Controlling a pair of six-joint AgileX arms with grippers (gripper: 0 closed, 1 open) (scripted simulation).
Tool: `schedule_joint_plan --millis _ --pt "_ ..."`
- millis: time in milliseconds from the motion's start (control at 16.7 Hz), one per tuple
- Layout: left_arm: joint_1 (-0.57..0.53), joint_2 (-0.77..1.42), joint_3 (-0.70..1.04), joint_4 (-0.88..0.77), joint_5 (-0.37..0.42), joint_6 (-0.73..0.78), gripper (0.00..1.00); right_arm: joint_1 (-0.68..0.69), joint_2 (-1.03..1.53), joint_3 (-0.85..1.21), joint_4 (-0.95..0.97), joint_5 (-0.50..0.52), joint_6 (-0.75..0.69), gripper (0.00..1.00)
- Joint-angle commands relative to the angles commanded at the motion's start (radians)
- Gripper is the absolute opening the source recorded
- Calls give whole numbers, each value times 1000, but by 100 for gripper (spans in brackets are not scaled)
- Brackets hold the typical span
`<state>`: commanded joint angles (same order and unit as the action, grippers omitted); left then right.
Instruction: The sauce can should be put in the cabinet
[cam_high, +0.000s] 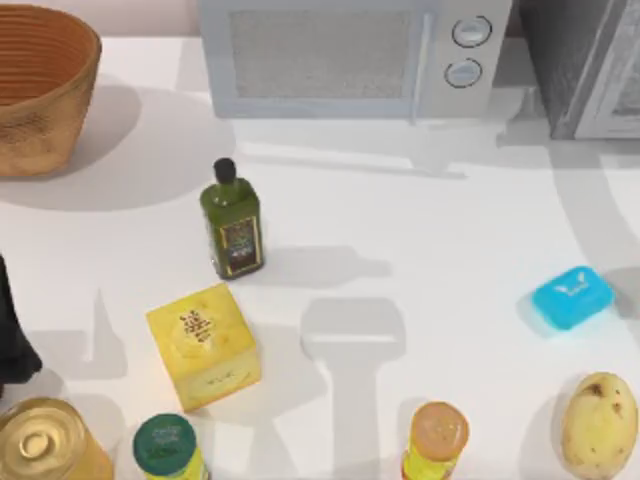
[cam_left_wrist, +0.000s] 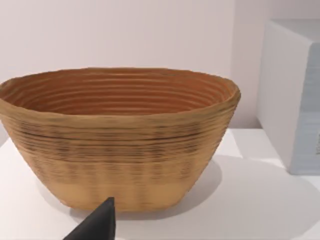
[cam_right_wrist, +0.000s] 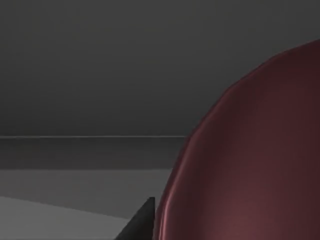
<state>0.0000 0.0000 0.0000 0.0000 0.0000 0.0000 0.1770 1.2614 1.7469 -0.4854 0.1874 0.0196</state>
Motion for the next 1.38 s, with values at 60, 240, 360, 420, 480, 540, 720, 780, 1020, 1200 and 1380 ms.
schedule_joint_plan --millis 60,240,360,420,480,540,720,780,1020,1200,1380 --pt "0 0 0 0 0 0 100 6 34 45 -13 4 -1 0" --pt "0 0 0 0 0 0 100 15 89 114 -35 11 -2 0" --pt "0 0 0 0 0 0 100 15 91 117 -36 11 -2 0" --pt "0 0 0 0 0 0 100 15 91 117 -36 11 -2 0" --pt "0 0 0 0 0 0 100 15 91 117 -36 11 -2 0" --pt "0 0 0 0 0 0 100 11 88 113 -34 10 0 0" --pt "0 0 0 0 0 0 100 -6 125 146 -29 7 2 0" --pt "0 0 0 0 0 0 100 -14 158 178 -23 2 2 0" --pt "0 0 0 0 0 0 100 -30 383 362 6 -32 -1 0" --pt "0 0 0 0 0 0 100 -46 538 489 26 -53 0 0" --pt "0 0 0 0 0 0 100 -73 603 549 46 -67 -1 0"
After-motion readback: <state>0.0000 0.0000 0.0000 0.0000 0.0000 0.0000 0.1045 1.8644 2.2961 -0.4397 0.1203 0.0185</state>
